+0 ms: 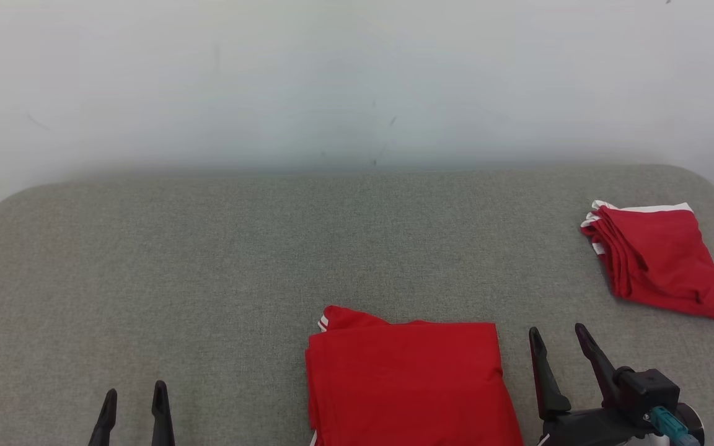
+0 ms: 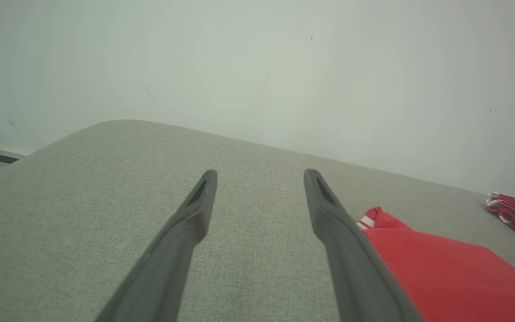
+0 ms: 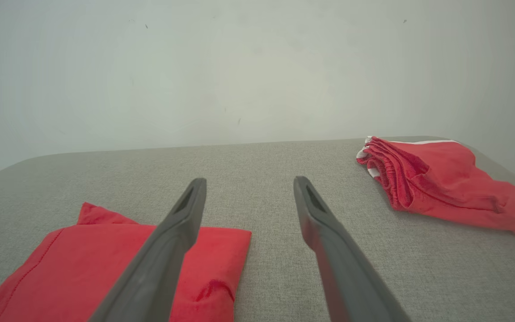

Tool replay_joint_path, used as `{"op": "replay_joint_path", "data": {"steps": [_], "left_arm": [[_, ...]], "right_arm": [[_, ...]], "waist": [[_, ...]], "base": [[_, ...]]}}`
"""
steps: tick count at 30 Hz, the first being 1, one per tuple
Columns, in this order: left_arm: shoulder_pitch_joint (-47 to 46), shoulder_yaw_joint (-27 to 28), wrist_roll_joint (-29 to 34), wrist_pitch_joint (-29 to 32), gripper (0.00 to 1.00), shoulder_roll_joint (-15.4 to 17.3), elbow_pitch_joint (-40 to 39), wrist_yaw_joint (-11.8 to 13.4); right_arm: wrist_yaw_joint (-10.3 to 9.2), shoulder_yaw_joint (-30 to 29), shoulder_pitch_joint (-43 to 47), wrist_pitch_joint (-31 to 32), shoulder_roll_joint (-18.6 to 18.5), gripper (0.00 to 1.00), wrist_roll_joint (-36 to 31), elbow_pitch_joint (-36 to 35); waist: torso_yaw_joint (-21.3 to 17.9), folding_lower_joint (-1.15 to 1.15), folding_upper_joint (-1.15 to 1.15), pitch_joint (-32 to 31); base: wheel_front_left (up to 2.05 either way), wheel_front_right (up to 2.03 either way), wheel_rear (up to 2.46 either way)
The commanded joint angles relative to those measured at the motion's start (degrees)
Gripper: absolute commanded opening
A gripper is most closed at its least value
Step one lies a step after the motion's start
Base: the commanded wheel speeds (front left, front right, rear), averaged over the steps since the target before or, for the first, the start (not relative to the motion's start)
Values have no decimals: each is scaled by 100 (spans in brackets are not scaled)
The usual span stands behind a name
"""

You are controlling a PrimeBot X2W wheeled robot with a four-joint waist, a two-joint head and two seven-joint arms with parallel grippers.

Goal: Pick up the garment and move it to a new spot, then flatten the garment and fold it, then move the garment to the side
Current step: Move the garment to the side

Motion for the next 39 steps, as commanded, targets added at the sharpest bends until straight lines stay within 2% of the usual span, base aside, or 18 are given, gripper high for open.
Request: {"op": "replay_joint_path", "data": {"steps": [1, 10, 13, 16, 21, 24, 27, 31, 39], "left_arm": [[79, -11, 37, -16, 100, -24, -6, -9], [39, -58, 46, -16, 100, -26, -2, -10], [25, -62, 41, -16, 100, -30, 15, -10], [38, -42, 32, -16, 100, -36, 10, -10], [75, -52, 45, -16, 100, -44, -12, -10], [34, -84, 49, -16, 100, -50, -24, -10], [-39, -155, 40, -16, 100, -55, -24, -10], [-170, -268, 52, -16, 100, -55, 2, -10], [-253, -423, -8, -16, 100, -57, 44, -10]], "right_arm": [[-15, 12, 33, -6, -4, 100, 27, -11], [-15, -11, -1, 57, -3, 100, 40, -48], [-15, -46, 2, 375, -3, 100, 168, -14], [-15, -36, -4, 1401, -2, 100, 342, 60], [-15, -19, -127, 3411, -5, 100, 565, -401], [-15, -81, -208, 4275, -3, 100, 507, -748], [-15, -115, -252, 5074, 0, 100, 430, -782], [-15, -188, -460, 5503, -2, 100, 158, -716], [-15, -291, -737, 5624, -5, 100, 23, -282]], "waist": [[-3, 0, 0, 8], [12, 0, 0, 45], [30, 0, 0, 49], [27, 0, 0, 45], [7, 0, 0, 47], [19, 0, 0, 73], [77, 0, 0, 121], [238, 0, 0, 249], [522, 0, 0, 422]], "base": [[0, 0, 0], [0, 0, 0], [0, 0, 0], [0, 0, 0], [0, 0, 0], [0, 0, 0], [0, 0, 0], [0, 0, 0], [0, 0, 0]]}}
